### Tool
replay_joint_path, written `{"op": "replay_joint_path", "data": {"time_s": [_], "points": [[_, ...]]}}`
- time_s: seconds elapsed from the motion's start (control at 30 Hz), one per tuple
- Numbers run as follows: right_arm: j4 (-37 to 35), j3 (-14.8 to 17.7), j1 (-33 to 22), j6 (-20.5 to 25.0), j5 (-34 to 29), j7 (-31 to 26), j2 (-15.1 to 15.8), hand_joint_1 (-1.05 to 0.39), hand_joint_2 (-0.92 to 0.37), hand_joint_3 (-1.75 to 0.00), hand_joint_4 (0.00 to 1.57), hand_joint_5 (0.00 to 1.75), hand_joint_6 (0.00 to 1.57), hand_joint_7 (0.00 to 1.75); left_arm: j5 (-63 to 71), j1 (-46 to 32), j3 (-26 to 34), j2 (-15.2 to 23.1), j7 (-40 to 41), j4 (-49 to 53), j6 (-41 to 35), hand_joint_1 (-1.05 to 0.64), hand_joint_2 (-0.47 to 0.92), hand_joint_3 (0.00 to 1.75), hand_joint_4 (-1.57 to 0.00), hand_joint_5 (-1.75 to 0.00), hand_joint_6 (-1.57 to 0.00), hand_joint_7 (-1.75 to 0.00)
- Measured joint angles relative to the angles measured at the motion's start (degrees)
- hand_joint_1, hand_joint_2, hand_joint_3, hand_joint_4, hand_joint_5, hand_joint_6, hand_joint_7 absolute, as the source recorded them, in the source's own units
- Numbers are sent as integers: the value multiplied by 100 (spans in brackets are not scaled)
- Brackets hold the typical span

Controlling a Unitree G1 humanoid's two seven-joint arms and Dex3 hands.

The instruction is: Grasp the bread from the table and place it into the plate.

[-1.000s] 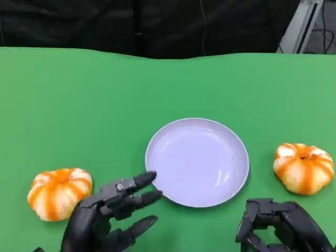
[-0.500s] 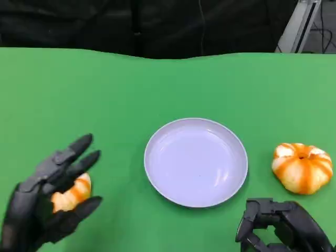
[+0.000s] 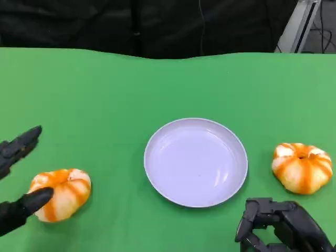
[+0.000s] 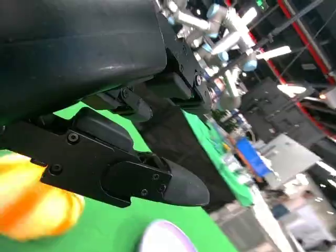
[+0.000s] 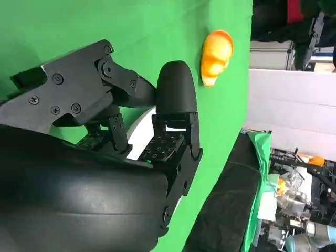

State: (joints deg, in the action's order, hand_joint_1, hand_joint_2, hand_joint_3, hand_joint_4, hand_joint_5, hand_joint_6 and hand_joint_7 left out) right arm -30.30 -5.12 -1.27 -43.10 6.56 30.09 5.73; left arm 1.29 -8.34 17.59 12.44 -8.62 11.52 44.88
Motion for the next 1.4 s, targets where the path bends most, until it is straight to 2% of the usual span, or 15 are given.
{"op": "replay_joint_path", "data": {"time_s": [0.17,0.2,0.3,0.53,1.4], "points": [[-4,0,1,0,-3,-8,0,-9,-67,-88,85,143,86,116,281,-177,11,204,42,-22,-169,-90,92,18,-61,0,-64,-2],[-4,0,1,0,-4,-9,0,-9,-67,-87,85,144,86,116,290,-189,11,212,49,-26,-189,-93,92,14,-55,0,-59,-1],[-4,-1,1,1,-4,-9,0,-9,-67,-87,85,144,86,115,584,-286,-32,417,49,-167,-554,-94,92,11,-52,0,-56,0],[-4,0,-5,5,-1,-8,-2,-11,-67,-87,85,144,86,116,1123,-297,-261,833,45,-110,-1061,-97,92,10,-54,-1,-56,0],[7,-1,-23,82,-7,-22,-2,-10,-67,-87,84,146,86,116,1652,-122,-734,1189,287,99,-1470,-97,92,12,-56,-1,-58,-1]]}}
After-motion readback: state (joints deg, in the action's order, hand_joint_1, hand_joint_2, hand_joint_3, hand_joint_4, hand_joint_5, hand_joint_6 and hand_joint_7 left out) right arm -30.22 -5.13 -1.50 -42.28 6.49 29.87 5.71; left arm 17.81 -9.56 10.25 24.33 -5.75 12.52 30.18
